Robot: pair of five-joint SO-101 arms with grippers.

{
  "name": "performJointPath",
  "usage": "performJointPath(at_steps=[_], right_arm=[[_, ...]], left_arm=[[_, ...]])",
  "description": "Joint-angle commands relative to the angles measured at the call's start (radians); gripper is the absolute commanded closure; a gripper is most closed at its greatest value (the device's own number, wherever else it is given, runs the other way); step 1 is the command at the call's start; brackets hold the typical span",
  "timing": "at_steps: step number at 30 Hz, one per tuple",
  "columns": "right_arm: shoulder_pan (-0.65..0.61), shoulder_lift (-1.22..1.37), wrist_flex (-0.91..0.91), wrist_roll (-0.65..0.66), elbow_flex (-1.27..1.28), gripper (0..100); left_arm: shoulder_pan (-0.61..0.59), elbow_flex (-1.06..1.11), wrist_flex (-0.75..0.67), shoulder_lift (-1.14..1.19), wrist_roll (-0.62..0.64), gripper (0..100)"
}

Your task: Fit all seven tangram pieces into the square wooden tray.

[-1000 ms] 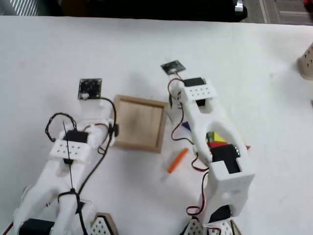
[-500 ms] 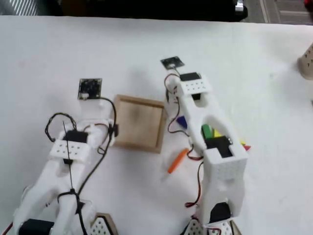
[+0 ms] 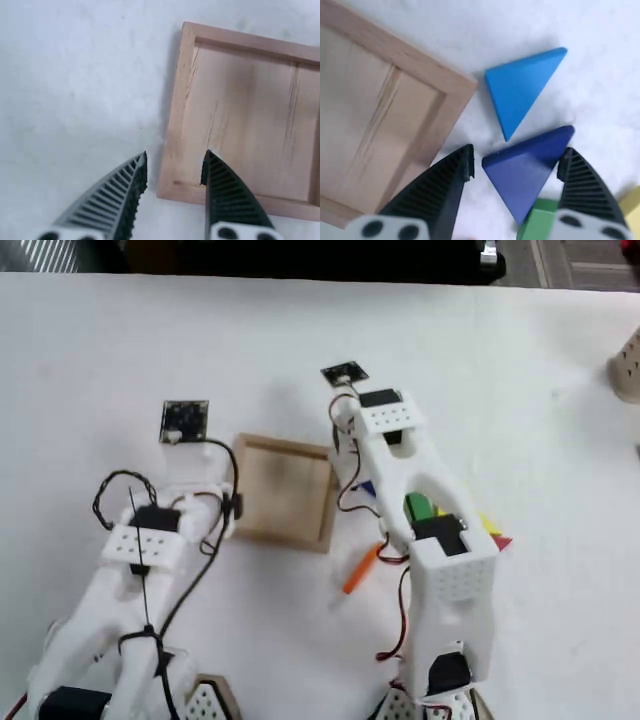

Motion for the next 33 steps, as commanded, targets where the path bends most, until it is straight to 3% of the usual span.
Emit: performJointPath(at_steps=[1, 8, 14, 33], right_arm=[[0.010, -0.005, 0.005, -0.058, -0.028, 73.7], [0.039, 0.013, 0.019, -0.127, -0.018, 74.1], [0.042, 0.021, 0.050, -0.135, -0.018, 82.6], [0.096, 0.010, 0.085, -0.129, -0.034, 82.9]], left_arm=[[0.004, -0.041, -0.025, -0.001, -0.006, 81], [0.004, -0.041, -0.025, -0.001, -0.006, 81], [0.004, -0.041, -0.025, -0.001, -0.006, 81], [0.002, -0.041, -0.025, -0.001, -0.006, 81]])
